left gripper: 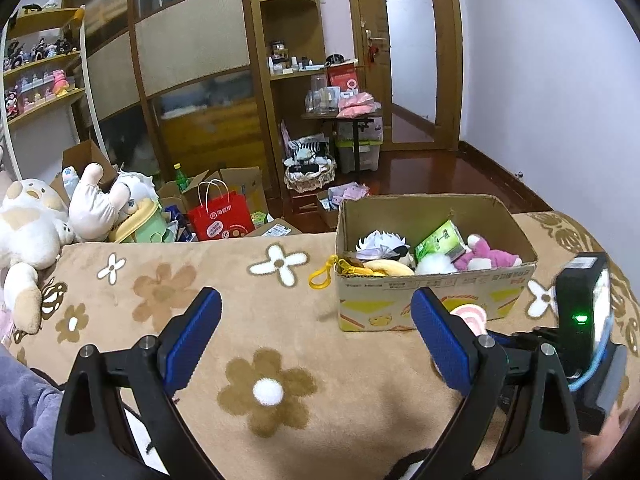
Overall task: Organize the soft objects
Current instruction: 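Lift the cake plush over the box and open the right tool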
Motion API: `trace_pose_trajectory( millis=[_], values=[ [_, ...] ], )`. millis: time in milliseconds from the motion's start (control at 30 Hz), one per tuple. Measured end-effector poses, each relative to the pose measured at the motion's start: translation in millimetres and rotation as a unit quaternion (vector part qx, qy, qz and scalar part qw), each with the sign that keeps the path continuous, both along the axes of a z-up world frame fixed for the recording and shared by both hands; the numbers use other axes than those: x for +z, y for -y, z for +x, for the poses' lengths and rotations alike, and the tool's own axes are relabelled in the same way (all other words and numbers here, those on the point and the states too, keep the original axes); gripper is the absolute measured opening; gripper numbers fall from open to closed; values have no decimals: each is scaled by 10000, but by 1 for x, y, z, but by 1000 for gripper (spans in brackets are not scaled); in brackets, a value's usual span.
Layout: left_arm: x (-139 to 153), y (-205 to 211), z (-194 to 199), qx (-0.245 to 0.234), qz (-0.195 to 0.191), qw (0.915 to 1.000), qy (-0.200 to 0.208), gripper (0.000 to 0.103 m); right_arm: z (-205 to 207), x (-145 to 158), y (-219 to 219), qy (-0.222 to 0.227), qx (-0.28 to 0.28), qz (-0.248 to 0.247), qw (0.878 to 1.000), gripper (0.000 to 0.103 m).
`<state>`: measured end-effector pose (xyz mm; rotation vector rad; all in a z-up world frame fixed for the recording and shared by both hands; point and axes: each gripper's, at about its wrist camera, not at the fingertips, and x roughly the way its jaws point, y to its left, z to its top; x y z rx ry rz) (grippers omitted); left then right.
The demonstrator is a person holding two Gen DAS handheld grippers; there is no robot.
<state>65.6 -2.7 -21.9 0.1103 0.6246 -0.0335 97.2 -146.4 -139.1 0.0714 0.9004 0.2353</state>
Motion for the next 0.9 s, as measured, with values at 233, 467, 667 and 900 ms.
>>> trace_pose_trajectory(
  millis=[233,467,667,900],
  values=[
    [8,-3,-7,30,-91,9997,236,95,-29,48,14,953,102,80,9954,16],
    [9,0,-11,15,-45,9994,335,95,-27,92,30,1811,-251,127,9831,16],
    [9,2,-15,-17,-28,9994,341,95,4,96,41,1743,-547,-54,9832,19],
    [7,10,-18,-83,47,9989,454,95,27,84,57,1447,-688,138,9870,23]
  ],
)
